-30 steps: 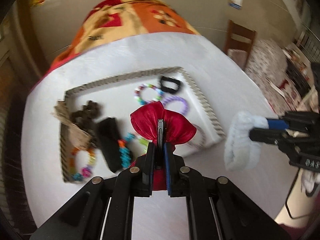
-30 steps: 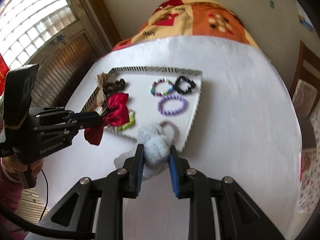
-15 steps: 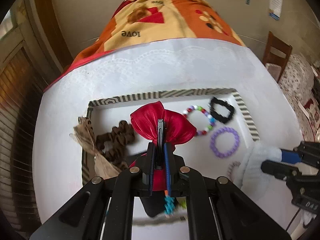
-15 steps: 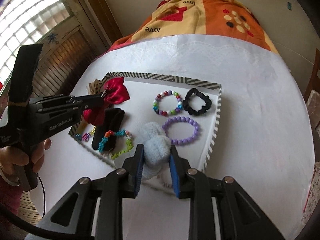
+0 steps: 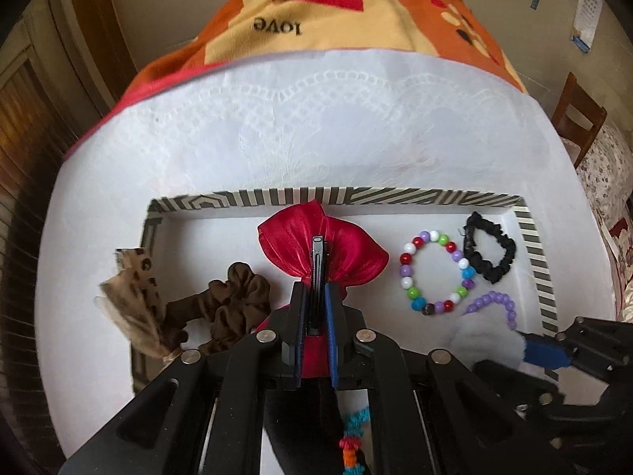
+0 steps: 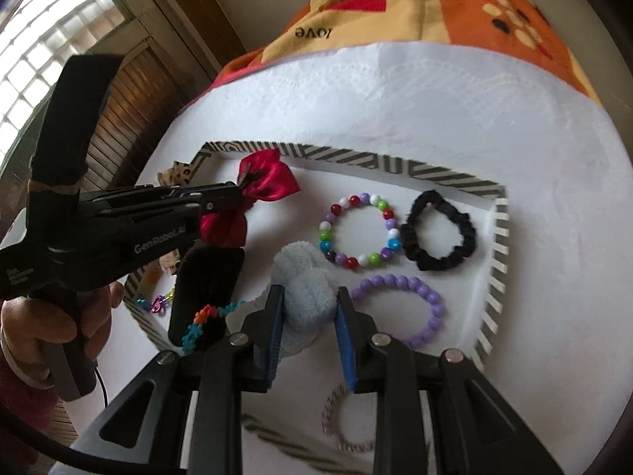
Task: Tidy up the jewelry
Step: 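Carry the red bow and white scrunchie into the tray while opening both grippers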
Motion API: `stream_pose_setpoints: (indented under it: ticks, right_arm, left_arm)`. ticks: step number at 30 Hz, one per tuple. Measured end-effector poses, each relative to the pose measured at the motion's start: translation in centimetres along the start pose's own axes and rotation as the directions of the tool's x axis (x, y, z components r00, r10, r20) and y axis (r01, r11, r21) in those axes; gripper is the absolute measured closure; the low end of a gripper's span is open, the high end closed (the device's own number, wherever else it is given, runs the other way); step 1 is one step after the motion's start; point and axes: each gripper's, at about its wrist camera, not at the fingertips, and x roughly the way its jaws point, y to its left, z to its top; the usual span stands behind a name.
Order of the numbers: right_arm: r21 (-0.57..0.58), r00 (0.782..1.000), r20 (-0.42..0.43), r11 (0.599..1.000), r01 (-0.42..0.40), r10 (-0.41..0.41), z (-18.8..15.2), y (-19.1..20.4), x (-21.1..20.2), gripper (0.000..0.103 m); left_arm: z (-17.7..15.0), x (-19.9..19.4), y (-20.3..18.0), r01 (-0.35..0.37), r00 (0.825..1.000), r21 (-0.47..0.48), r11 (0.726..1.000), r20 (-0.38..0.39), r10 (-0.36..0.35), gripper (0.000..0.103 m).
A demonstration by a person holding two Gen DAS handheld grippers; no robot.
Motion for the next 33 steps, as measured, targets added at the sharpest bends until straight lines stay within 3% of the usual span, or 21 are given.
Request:
stream_pose_setpoints:
  ticks: [9, 11, 13, 14, 26, 33]
  right_arm:
    - [-0.018, 0.998, -0.035, 0.999, 0.045, -0.046, 0.0, -0.2, 2.8, 0.069]
    - [-0.026, 0.997, -0.038, 0.998, 0.061, -0.062, 0.0, 0.0, 2.7, 0.059]
    - [-0.018, 0.997, -0.032, 0.998, 0.063, -0.064, 0.0, -0.2, 2.2, 0.046]
    - [-0.008, 0.998, -0.025, 0.999, 0.051, -0.051, -0.1, -0.3, 1.7, 0.044]
    - [0.003, 0.995, 0.065, 0.997, 0.078, -0.079, -3.1, 0.6, -4.2, 0.044]
    - [0.030, 0.988, 0.093, 0.992, 0.123, -0.126, -4.7, 1.2, -6.7, 0.043]
  left_arm:
    - [-0.5, 1.7, 0.3, 0.009, 1.000, -0.029, 1.000, -0.025, -0.010, 0.101]
    - [-0.6, 1.6, 0.3, 0.007, 0.999, -0.040, 0.999, -0.032, -0.008, 0.099]
    - [-0.6, 1.5, 0.5, 0.006, 0.999, -0.054, 0.998, -0.041, -0.008, 0.091]
    - [-0.6, 1.4, 0.5, 0.001, 0.999, -0.060, 0.998, -0.042, -0.004, 0.081]
    - [-3.1, -4.1, 0.9, -0.003, 1.000, -0.130, 0.991, 0.023, 0.006, 0.078]
    - [-5.3, -7.4, -0.2, -0.048, 0.997, -0.121, 0.991, 0.061, 0.055, 0.078]
